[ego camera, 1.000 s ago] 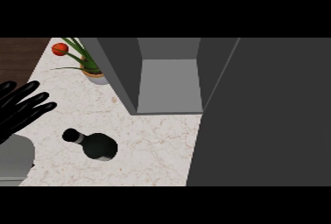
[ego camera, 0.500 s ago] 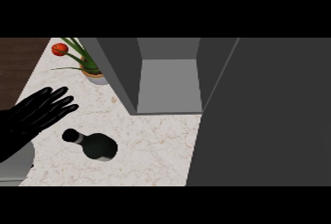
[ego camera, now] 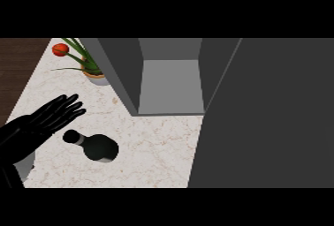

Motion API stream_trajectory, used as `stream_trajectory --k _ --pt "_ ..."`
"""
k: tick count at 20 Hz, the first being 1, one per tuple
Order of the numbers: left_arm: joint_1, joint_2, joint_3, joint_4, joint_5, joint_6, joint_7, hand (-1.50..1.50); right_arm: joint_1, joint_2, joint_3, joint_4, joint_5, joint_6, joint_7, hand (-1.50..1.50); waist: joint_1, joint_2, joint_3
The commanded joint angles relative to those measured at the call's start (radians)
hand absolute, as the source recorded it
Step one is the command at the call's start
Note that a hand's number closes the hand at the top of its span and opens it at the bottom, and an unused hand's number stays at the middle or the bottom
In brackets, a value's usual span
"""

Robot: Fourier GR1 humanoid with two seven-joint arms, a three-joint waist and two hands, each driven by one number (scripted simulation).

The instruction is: Pick up the wine, place it into the cabinet and close the cabinet

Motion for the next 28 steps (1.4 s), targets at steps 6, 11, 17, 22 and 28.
stream_trajectory --k 6,11,17,22,28 --pt "-0.048 -0.075 0.061 0.218 -0.289 -0.121 -0.206 -1.5 0.007 -0.04 0.075 -0.167 0.138 -0.04 0.061 -1.5 -0.004 0.001 -0.001" --pt "-0.034 -0.055 0.104 0.308 -0.403 -0.183 -0.34 -1.5 0.049 -0.106 0.028 -0.207 0.09 -0.041 0.054 -1.5 -0.004 0.002 0.0" --pt "-0.112 -0.09 0.066 0.449 -0.571 -0.131 -0.45 -1.5 0.022 -0.11 0.096 -0.224 0.126 -0.087 0.091 -1.5 -0.018 0.001 -0.002" --pt "-0.129 -0.066 0.055 0.568 -0.688 -0.116 -0.614 -1.5 0.07 -0.119 0.12 -0.174 0.125 -0.101 -0.018 -1.5 -0.014 0.002 -0.001" --pt "-0.177 -0.056 0.014 0.713 -0.777 -0.041 -0.75 -1.5 0.033 -0.134 0.135 -0.175 0.152 -0.131 0.011 -1.5 -0.019 0.002 -0.002"
